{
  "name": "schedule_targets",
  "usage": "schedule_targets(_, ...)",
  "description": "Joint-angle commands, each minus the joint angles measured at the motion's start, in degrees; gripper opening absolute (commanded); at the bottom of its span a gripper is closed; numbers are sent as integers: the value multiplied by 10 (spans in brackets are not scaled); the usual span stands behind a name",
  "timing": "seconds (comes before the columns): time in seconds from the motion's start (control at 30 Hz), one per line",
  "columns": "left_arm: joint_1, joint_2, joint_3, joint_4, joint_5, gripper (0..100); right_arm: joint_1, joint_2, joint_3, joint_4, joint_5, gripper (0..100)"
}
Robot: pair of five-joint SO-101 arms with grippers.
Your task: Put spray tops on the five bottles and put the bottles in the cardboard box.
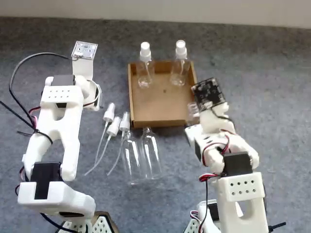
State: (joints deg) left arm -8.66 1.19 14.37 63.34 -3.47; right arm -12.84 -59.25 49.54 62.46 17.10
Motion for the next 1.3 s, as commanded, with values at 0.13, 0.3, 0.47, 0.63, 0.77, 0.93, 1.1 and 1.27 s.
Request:
schedule_targets(0.13,27,0,-23,-16,-6,183,-8,-23,10,-18,11,5)
schedule_targets(0.3,37,0,-23,-41,-6,183,-7,-35,12,-17,11,5)
schedule_targets(0.47,58,1,-23,-49,-10,183,-9,-116,20,11,8,5)
schedule_targets(0.63,71,66,-48,-49,-27,180,-8,-187,93,11,10,5)
schedule_targets(0.77,58,121,-81,-49,-27,178,-8,-212,131,13,10,5)
schedule_targets(0.93,51,164,-105,-49,-27,178,-8,-228,133,15,10,5)
schedule_targets(1.1,48,184,-105,-50,-29,178,-8,-230,138,15,10,5)
schedule_targets(1.27,48,198,-102,-57,-29,135,-8,-230,137,15,11,5)
